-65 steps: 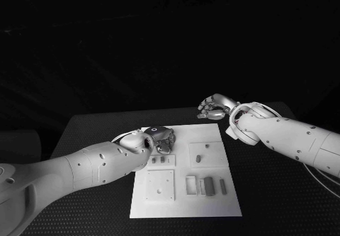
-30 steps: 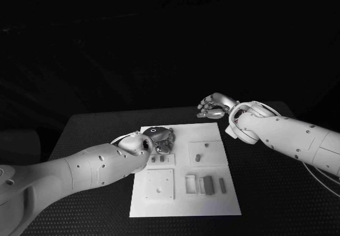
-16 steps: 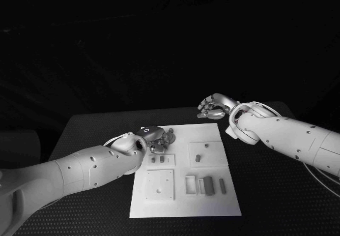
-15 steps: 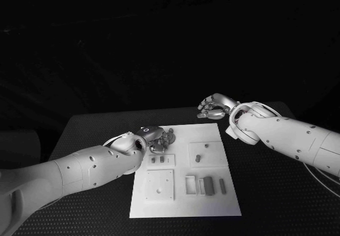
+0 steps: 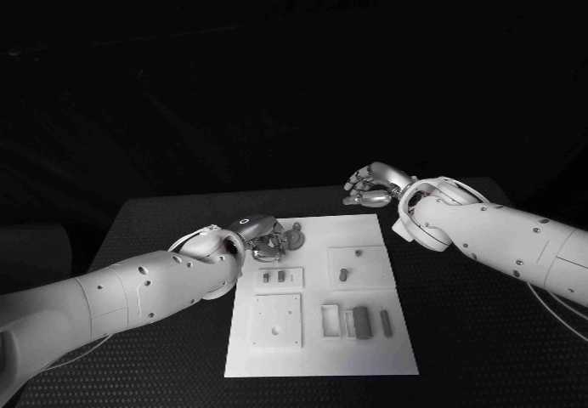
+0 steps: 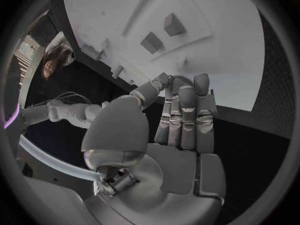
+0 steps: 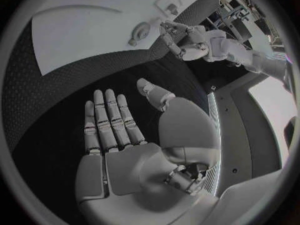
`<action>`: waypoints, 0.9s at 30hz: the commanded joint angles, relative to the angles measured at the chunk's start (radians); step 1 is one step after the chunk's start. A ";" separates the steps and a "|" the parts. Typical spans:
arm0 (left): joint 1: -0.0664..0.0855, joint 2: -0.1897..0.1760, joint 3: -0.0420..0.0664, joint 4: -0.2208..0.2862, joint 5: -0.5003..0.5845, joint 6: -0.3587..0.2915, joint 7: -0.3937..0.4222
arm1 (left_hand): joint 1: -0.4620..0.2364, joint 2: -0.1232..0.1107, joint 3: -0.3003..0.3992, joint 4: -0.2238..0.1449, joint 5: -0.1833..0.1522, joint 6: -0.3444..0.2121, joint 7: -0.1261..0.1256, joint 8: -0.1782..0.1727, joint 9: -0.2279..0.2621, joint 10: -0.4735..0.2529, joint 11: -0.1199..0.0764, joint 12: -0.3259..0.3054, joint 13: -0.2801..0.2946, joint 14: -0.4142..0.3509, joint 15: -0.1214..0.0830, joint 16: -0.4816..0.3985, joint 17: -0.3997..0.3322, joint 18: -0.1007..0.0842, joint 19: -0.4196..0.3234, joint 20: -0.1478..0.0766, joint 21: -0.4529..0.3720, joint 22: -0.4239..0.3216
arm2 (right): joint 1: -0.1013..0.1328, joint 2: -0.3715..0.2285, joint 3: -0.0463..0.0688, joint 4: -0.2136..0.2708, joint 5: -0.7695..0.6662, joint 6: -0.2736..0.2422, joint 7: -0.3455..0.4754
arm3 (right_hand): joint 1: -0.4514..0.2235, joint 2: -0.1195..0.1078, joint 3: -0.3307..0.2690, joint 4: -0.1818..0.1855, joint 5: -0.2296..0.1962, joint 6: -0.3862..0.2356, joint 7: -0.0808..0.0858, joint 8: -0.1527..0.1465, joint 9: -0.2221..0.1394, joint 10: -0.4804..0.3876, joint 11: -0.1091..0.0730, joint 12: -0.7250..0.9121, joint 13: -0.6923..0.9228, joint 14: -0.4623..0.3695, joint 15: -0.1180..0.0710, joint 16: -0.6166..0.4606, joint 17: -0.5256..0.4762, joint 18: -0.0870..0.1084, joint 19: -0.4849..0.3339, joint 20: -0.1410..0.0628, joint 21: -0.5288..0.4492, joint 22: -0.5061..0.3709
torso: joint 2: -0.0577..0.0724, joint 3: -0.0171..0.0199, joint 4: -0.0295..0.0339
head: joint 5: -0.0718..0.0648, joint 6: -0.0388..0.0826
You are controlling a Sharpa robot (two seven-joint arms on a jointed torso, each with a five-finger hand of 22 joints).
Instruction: Assemble the parts on the task board
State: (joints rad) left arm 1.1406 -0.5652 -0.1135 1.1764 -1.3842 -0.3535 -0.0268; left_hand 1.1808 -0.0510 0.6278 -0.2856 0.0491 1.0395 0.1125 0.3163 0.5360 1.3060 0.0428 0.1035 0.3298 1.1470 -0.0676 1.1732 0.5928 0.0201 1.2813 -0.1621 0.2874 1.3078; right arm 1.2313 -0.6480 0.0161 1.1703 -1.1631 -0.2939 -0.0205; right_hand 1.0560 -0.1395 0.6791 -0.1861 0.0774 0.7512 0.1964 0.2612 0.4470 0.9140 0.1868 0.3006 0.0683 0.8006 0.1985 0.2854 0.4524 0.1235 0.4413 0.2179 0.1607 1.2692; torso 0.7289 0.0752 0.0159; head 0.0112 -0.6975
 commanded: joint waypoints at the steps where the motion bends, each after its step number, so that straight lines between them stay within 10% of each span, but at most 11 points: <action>1: 0.002 -0.009 0.001 0.007 0.027 0.059 0.012 | 0.001 0.015 0.004 0.001 0.003 0.007 -0.002 0.000 0.002 0.006 0.001 0.001 0.001 0.006 0.000 0.005 0.001 0.043 0.007 -0.001 0.004 0.026 | 0.000 -0.002 0.000 0.002 -0.001 0.010 0.010 | 0.009 0.001 -0.002 -0.004 0.002 -0.008 0.028 0.003 -0.002 0.007 0.001 -0.004 0.000 -0.004 0.002 0.003 -0.002 -0.005 0.004 -0.002 -0.005 0.001 | 0.000 0.0002 0.0001 | 0.000 -0.002; 27: 0.002 -0.022 0.000 -0.003 0.009 0.090 0.004 | 0.001 0.015 0.005 0.000 0.003 0.007 -0.002 -0.001 0.001 0.007 0.000 -0.002 0.001 0.008 0.000 0.007 0.002 0.043 0.008 -0.002 0.008 0.026 | 0.000 -0.004 0.000 0.003 -0.001 0.009 0.010 | 0.009 0.001 -0.002 -0.005 0.002 -0.008 0.027 0.004 -0.003 0.008 0.001 -0.006 0.000 -0.004 0.002 0.004 -0.003 -0.005 0.004 -0.002 -0.008 0.003 | 0.001 0.0007 -0.0010 | -0.001 -0.005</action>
State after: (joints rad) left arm 1.1410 -0.5901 -0.1143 1.1746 -1.3728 -0.2783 -0.0282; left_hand 1.1783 -0.0465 0.6256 -0.2862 0.0450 1.0392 0.1126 0.3126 0.5364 1.3055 0.0423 0.0956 0.3298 1.1484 -0.0654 1.1732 0.5935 0.0199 1.2867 -0.1641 0.2912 1.3078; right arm 1.2313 -0.6522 0.0161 1.1712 -1.1629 -0.2938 -0.0206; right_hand 1.0560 -0.1395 0.6791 -0.1861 0.0774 0.7512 0.1964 0.2612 0.4453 0.9151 0.1857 0.3007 0.0683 0.8006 0.1985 0.2854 0.4507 0.1234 0.4413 0.2179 0.1567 1.2711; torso 0.7299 0.0754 0.0151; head 0.0101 -0.7015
